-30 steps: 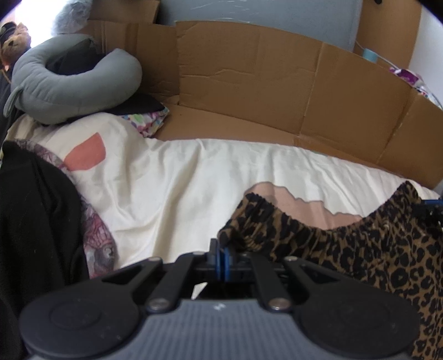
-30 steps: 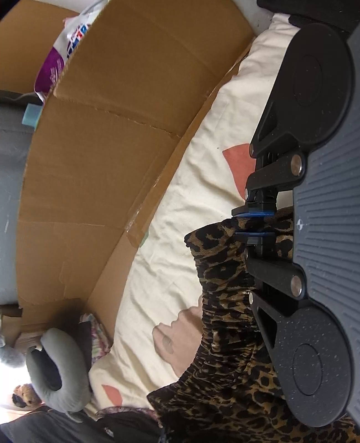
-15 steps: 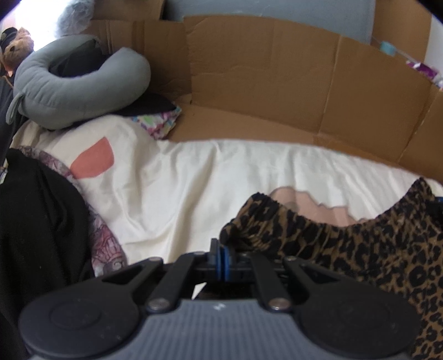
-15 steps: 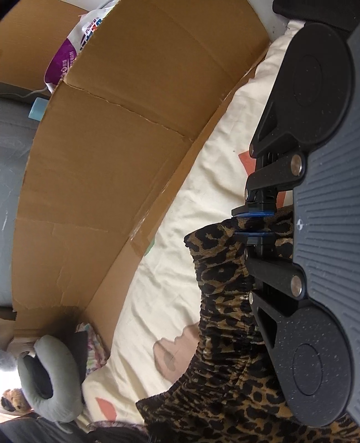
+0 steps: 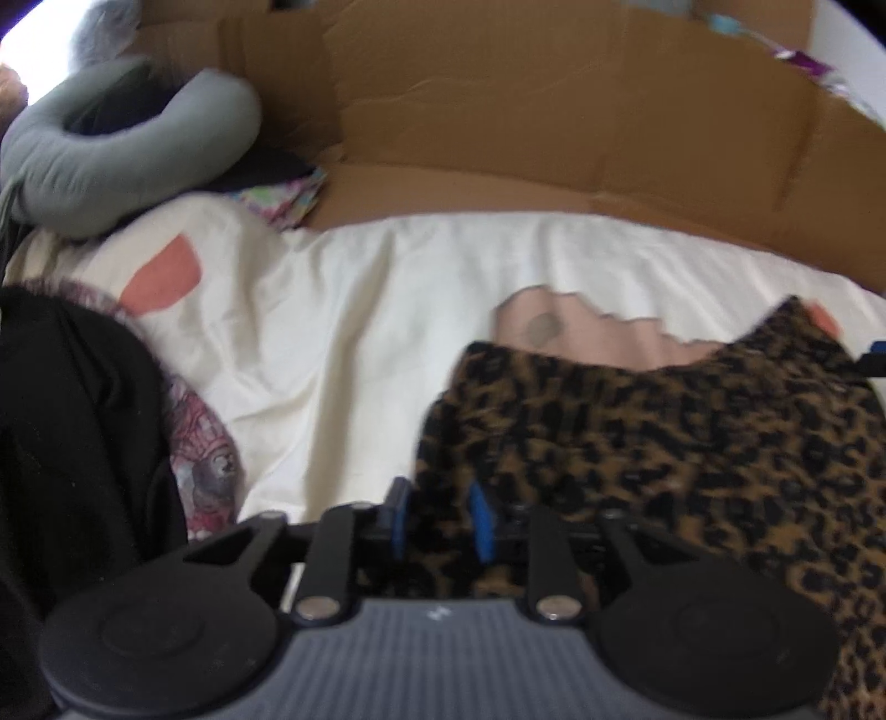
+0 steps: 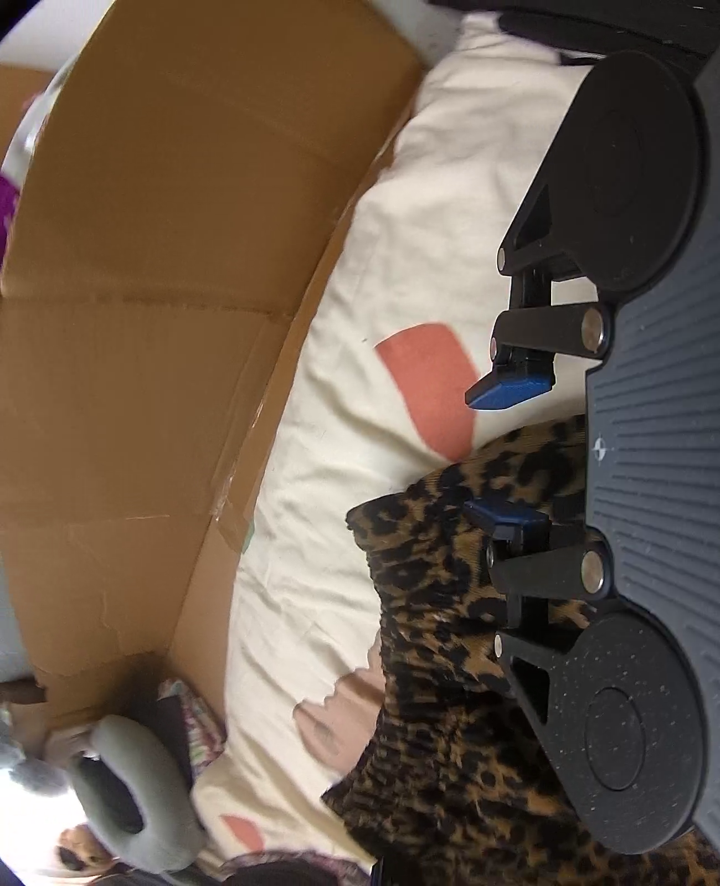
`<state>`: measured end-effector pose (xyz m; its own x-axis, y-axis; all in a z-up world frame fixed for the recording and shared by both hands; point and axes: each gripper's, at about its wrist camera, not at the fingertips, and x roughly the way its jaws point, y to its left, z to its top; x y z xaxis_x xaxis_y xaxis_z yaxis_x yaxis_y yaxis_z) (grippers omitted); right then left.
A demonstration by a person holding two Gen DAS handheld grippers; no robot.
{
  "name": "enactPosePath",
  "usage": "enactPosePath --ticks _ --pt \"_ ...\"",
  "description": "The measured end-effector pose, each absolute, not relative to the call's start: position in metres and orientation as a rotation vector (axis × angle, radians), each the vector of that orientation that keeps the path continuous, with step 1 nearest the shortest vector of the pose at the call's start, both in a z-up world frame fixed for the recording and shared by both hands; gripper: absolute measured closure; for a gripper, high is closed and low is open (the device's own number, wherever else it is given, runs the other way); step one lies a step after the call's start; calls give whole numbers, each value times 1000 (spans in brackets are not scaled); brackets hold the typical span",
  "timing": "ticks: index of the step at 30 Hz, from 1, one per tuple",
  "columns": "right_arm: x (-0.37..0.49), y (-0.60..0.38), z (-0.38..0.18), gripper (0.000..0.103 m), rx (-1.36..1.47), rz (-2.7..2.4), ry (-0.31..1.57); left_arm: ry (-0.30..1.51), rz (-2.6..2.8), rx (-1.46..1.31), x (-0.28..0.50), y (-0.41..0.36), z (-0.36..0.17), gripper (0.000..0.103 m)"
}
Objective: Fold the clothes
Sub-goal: 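Lay the garment flat on the sheet and open both grippers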
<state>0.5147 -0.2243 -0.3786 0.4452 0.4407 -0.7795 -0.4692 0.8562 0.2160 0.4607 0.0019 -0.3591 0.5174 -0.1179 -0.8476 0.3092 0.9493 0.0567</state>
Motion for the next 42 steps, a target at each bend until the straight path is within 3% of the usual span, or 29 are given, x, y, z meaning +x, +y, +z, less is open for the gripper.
enactPosePath --ticks 18,30,42 --pt "418 -316 -349 60 30 533 969 994 -496 137 326 -69 -287 70" --pt "368 -347 -338 60 118 490 939 998 -526 111 248 -76 -283 70" --pt "336 -381 -375 60 186 442 1093 1110 -618 100 207 -72 -324 71"
